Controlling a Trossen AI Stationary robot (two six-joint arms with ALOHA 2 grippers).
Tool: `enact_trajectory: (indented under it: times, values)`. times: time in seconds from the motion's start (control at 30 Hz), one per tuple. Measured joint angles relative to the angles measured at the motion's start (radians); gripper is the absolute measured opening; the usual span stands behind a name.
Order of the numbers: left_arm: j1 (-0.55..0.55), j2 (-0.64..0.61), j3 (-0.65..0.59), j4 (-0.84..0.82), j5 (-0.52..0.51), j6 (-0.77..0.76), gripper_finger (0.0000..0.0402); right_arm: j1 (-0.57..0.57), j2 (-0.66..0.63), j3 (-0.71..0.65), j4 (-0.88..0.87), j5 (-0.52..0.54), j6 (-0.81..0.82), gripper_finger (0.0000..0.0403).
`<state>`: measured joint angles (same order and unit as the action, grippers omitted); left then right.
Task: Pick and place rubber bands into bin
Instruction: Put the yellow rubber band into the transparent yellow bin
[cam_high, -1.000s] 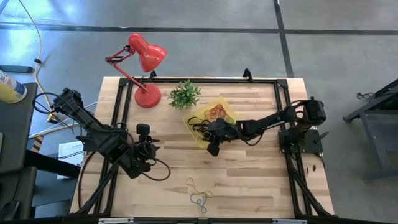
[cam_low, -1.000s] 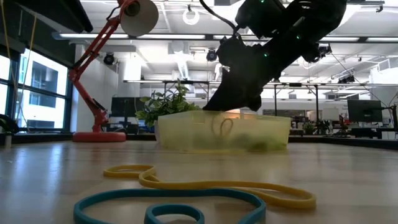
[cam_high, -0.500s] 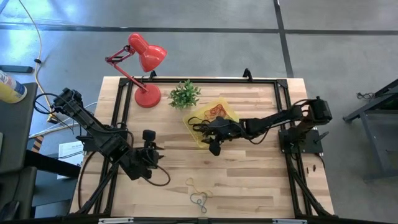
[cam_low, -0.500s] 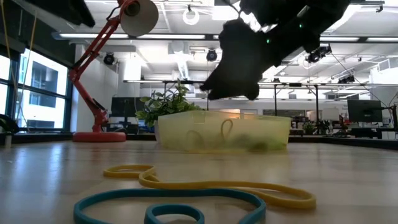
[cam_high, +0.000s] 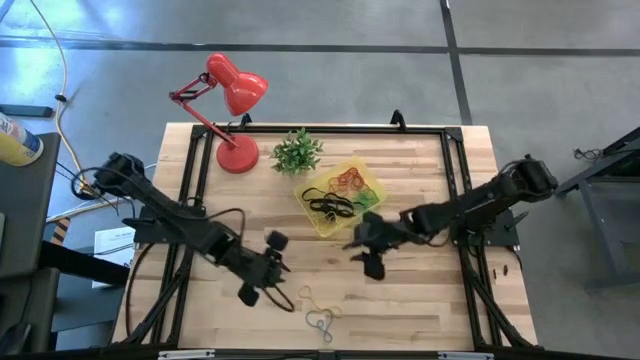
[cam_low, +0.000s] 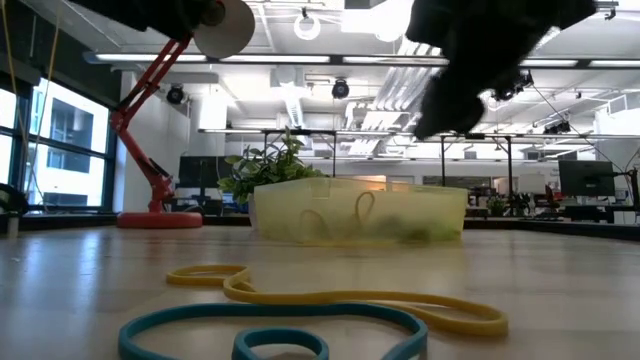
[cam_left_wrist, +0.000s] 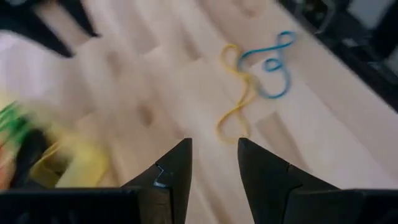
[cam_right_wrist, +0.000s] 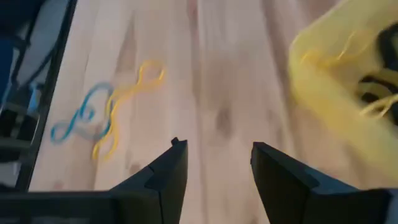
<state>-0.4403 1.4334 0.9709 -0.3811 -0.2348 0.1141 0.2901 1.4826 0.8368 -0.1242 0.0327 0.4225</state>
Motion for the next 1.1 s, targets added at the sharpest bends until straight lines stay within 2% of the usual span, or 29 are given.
enact_trajectory:
  times: [0.27, 0.37, 0.57, 0.73, 0.9, 1.1]
  values:
    - [0.112, 0.197, 0.0, 0.186, 0.311, 0.165, 0.0117, 0.207, 0.0, 0.0, -0.1, 0.134, 0.181, 0.0145]
    - [0.136, 0.248, 0.006, 0.225, 0.386, 0.206, 0.0117, 0.273, 0.0, 0.0, -0.129, 0.176, 0.275, 0.0142]
    - [0.139, 0.308, 0.052, 0.255, 0.409, 0.326, 0.0117, 0.385, 0.0, 0.0, -0.245, 0.258, 0.517, 0.0151]
    - [0.139, 0.353, 0.108, 0.267, 0.41, 0.424, 0.0118, 0.457, 0.0, -0.001, -0.337, 0.3, 0.717, 0.0173]
    - [0.139, 0.403, 0.145, 0.26, 0.411, 0.5, 0.0117, 0.503, 0.0, -0.001, -0.369, 0.322, 0.821, 0.0199]
    - [0.139, 0.457, 0.163, 0.253, 0.414, 0.56, 0.0118, 0.526, 0.0, -0.001, -0.373, 0.325, 0.872, 0.0221]
